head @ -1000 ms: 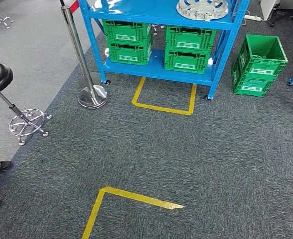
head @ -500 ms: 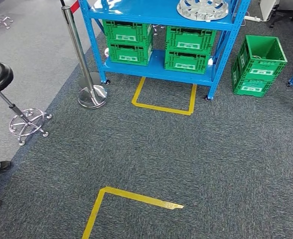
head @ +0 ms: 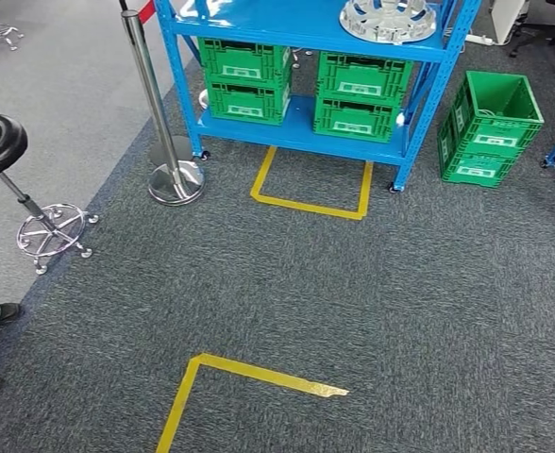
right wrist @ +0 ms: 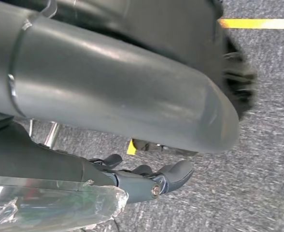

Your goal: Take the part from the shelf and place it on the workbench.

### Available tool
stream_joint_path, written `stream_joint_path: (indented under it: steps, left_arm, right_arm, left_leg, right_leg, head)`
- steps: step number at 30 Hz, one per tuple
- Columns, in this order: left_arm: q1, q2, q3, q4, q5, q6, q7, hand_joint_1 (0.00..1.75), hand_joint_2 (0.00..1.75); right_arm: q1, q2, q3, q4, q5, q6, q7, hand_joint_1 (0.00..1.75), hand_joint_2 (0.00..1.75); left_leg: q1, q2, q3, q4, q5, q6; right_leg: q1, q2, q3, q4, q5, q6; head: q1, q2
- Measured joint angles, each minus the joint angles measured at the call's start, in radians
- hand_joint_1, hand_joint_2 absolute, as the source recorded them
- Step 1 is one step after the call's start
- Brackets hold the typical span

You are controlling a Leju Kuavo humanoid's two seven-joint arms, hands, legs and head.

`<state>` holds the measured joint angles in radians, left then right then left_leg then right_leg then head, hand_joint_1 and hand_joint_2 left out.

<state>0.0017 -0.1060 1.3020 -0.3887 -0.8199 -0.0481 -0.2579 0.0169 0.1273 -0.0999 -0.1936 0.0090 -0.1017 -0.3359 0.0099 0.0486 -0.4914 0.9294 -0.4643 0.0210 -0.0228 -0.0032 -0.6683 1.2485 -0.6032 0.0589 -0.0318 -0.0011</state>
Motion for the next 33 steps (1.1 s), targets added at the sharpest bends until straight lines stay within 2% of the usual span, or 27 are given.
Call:
stream_joint_path:
  steps: [1, 2, 3, 4, 5, 6, 8, 10, 11, 13, 14, 15, 16, 17, 18, 19, 20, 21, 23, 24, 26, 30, 33]
  left_arm:
    - [0.0, -0.001, 0.0, 0.0, -0.001, 0.0, 0.0, 0.0, 0.0]
    - [0.0, -0.003, 0.0, 0.0, -0.002, 0.001, 0.0, 0.0, 0.0]
    - [0.0, -0.003, 0.001, 0.0, -0.004, 0.002, 0.0, 0.0, 0.0]
    - [0.0, -0.002, 0.001, -0.001, -0.006, 0.004, 0.0, 0.0, 0.0]
    - [-0.001, -0.001, 0.001, -0.002, -0.008, 0.005, 0.0, 0.0, 0.0]
    - [-0.001, 0.0, 0.001, -0.003, -0.01, 0.006, 0.0, 0.0, 0.0]
    - [-0.002, 0.0, 0.002, -0.004, -0.014, 0.008, 0.0, 0.0, 0.0]
    - [-0.003, -0.001, 0.002, -0.004, -0.017, 0.008, 0.0, 0.0, 0.0]
    - [-0.002, -0.001, 0.002, -0.004, -0.018, 0.008, 0.0, 0.0, 0.0]
    - [-0.001, -0.002, 0.004, -0.004, -0.019, 0.009, 0.002, 0.0, 0.0]
    - [0.0, -0.002, 0.006, -0.004, -0.021, 0.009, 0.003, 0.0, 0.0]
    - [0.001, -0.002, 0.007, -0.004, -0.023, 0.009, 0.004, 0.0, 0.0]
    - [0.001, -0.002, 0.008, -0.004, -0.026, 0.009, 0.004, 0.0, 0.0]
    - [0.001, -0.002, 0.009, -0.004, -0.03, 0.009, 0.004, 0.0, 0.0]
    - [0.001, -0.002, 0.01, -0.005, -0.033, 0.008, 0.003, 0.0, 0.0]
    - [-0.001, -0.002, 0.012, -0.007, -0.036, 0.008, 0.002, 0.0, 0.0]
    - [-0.003, -0.003, 0.016, -0.009, -0.038, 0.008, 0.001, 0.0, 0.0]
    - [-0.005, -0.005, 0.02, -0.01, -0.04, 0.008, 0.0, 0.0, 0.0]
    - [-0.005, -0.009, 0.027, -0.013, -0.042, 0.008, 0.0, 0.0, 0.0]
    - [-0.005, -0.01, 0.028, -0.014, -0.043, 0.008, -0.001, 0.0, 0.0]
    - [-0.004, -0.012, 0.031, -0.016, -0.044, 0.008, -0.001, 0.0, 0.0]
    - [-0.005, -0.016, 0.033, -0.018, -0.045, 0.008, -0.001, 0.0, 0.0]
    - [-0.006, -0.018, 0.034, -0.019, -0.045, 0.008, -0.001, 0.0, 0.0]
  right_arm:
    - [0.001, 0.0, 0.0, 0.0, 0.0, 0.0, 0.0, 0.0, 0.0]
    - [0.001, -0.001, 0.0, 0.0, 0.0, 0.001, 0.001, 0.0, 0.0]
    - [0.0, -0.001, 0.0, 0.0, 0.0, 0.002, 0.001, 0.0, 0.0]
    - [-0.002, -0.001, 0.0, 0.0, 0.001, 0.003, 0.001, 0.0, 0.0]
    - [-0.004, -0.001, 0.0, 0.0, 0.001, 0.004, 0.002, 0.0, 0.0]
    - [-0.006, 0.0, 0.0, 0.0, 0.002, 0.005, 0.003, 0.0, 0.0]
    - [-0.008, 0.0, -0.001, 0.001, 0.003, 0.005, 0.004, 0.0, 0.0]
    - [-0.007, 0.0, -0.001, 0.001, 0.004, 0.005, 0.005, 0.0, 0.0]
    - [-0.008, 0.0, -0.001, 0.001, 0.004, 0.004, 0.005, 0.0, 0.0]
    - [-0.009, 0.0, -0.001, 0.001, 0.005, 0.004, 0.006, 0.0, 0.0]
    - [-0.01, 0.0, -0.002, 0.001, 0.006, 0.003, 0.006, 0.0, 0.0]
    - [-0.009, 0.0, -0.002, 0.001, 0.007, 0.001, 0.005, 0.0, 0.0]
    - [-0.009, 0.0, -0.002, 0.001, 0.009, -0.002, 0.003, 0.0, 0.0]
    - [-0.009, 0.0, -0.002, 0.001, 0.012, -0.006, 0.0, 0.0, 0.0]
    - [-0.009, 0.0, -0.002, 0.001, 0.016, -0.01, -0.004, 0.0, 0.0]
    - [-0.009, 0.0, -0.002, 0.001, 0.018, -0.012, -0.008, 0.0, 0.0]
    - [-0.01, 0.001, -0.002, 0.001, 0.021, -0.015, -0.012, 0.0, 0.0]
    - [-0.01, 0.001, -0.002, 0.001, 0.022, -0.016, -0.014, 0.0, 0.0]
    - [-0.01, 0.001, -0.002, 0.001, 0.024, -0.019, -0.017, 0.0, 0.0]
    - [-0.01, 0.001, -0.002, 0.001, 0.024, -0.019, -0.017, 0.0, 0.0]
    - [-0.01, 0.001, -0.002, 0.001, 0.025, -0.02, -0.017, 0.0, 0.0]
    - [-0.01, 0.001, -0.002, 0.001, 0.025, -0.021, -0.017, 0.0, 0.0]
    - [-0.01, 0.001, -0.002, 0.001, 0.025, -0.021, -0.017, 0.0, 0.0]
  left_leg:
    - [0.001, 0.003, 0.002, 0.002, -0.003, -0.004]
    - [0.004, 0.007, 0.004, 0.006, -0.008, -0.009]
    - [0.005, 0.011, 0.006, 0.013, -0.014, -0.016]
    - [0.004, 0.014, 0.007, 0.022, -0.022, -0.024]
    - [0.002, 0.018, 0.006, 0.031, -0.029, -0.031]
    - [-0.001, 0.022, 0.006, 0.037, -0.034, -0.036]
    - [-0.001, 0.031, 0.007, 0.042, -0.039, -0.042]
    - [0.004, 0.017, -0.001, 0.067, -0.063, -0.048]
    - [0.006, 0.0, -0.019, 0.109, -0.092, -0.052]
    - [0.007, -0.031, -0.082, 0.243, -0.162, -0.053]
    - [0.007, -0.036, -0.115, 0.306, -0.184, -0.051]
    - [0.006, -0.038, -0.136, 0.341, -0.186, -0.049]
    - [0.006, -0.039, -0.14, 0.337, -0.167, -0.044]
    - [0.005, -0.04, -0.124, 0.293, -0.13, -0.038]
    - [0.003, -0.045, -0.095, 0.225, -0.087, -0.029]
    - [0.0, -0.051, -0.066, 0.157, -0.056, -0.02]
    - [-0.002, -0.056, -0.044, 0.103, -0.035, -0.018]
    - [-0.003, -0.06, -0.033, 0.073, -0.029, -0.028]
    - [-0.004, -0.061, -0.032, 0.06, -0.029, -0.045]
    - [-0.005, -0.061, -0.032, 0.06, -0.03, -0.049]
    - [-0.008, -0.061, -0.032, 0.06, -0.03, -0.041]
    - [-0.011, -0.061, -0.033, 0.06, -0.026, -0.034]
    - [-0.012, -0.061, -0.033, 0.061, -0.026, -0.031]
  right_leg:
    - [-0.001, -0.002, 0.006, -0.02, 0.024, 0.003]
    - [-0.004, -0.008, 0.031, -0.076, 0.061, 0.006]
    - [-0.005, -0.024, 0.063, -0.144, 0.092, 0.009]
    - [-0.005, -0.036, 0.092, -0.2, 0.112, 0.007]
    - [-0.005, -0.043, 0.11, -0.234, 0.119, 0.0]
    - [-0.003, -0.046, 0.117, -0.245, 0.115, -0.009]
    - [-0.001, -0.028, 0.113, -0.239, 0.113, -0.028]
    - [-0.002, -0.014, 0.111, -0.238, 0.115, -0.041]
    - [-0.002, -0.006, 0.11, -0.238, 0.117, -0.046]
    - [0.0, 0.008, 0.107, -0.239, 0.119, -0.053]
    - [0.002, 0.015, 0.106, -0.238, 0.119, -0.055]
    - [0.004, 0.021, 0.105, -0.238, 0.119, -0.055]
    - [0.006, 0.028, 0.106, -0.238, 0.12, -0.055]
    - [0.008, 0.034, 0.107, -0.238, 0.12, -0.055]
    - [0.01, 0.039, 0.109, -0.239, 0.12, -0.055]
    - [0.012, 0.043, 0.11, -0.238, 0.12, -0.054]
    - [0.014, 0.045, 0.109, -0.236, 0.118, -0.053]
    - [0.016, 0.046, 0.106, -0.234, 0.116, -0.055]
    - [0.016, 0.047, 0.099, -0.233, 0.114, -0.056]
    - [0.014, 0.046, 0.097, -0.235, 0.114, -0.056]
    - [0.011, 0.046, 0.097, -0.239, 0.117, -0.05]
    - [0.009, 0.047, 0.108, -0.247, 0.125, -0.039]
    - [0.007, 0.047, 0.109, -0.249, 0.127, -0.037]
  head:
    - [0.0, 0.0]
    - [0.0, 0.0]
    - [0.001, 0.0]
    - [0.002, 0.0]
    - [0.002, 0.0]
    - [0.002, 0.0]
    - [0.0, 0.0]
    - [-0.001, 0.0]
    - [-0.002, 0.0]
    - [-0.005, 0.0]
    - [-0.006, 0.0]
    - [-0.006, 0.0]
    - [-0.006, 0.0]
    - [-0.006, 0.0]
    - [-0.006, 0.0]
    - [-0.006, 0.0]
    - [-0.006, 0.0]
    - [-0.005, 0.0]
    - [-0.004, 0.0]
    - [-0.004, 0.0]
    - [-0.004, 0.0]
    - [-0.004, 0.0]
    - [-0.004, 0.0]
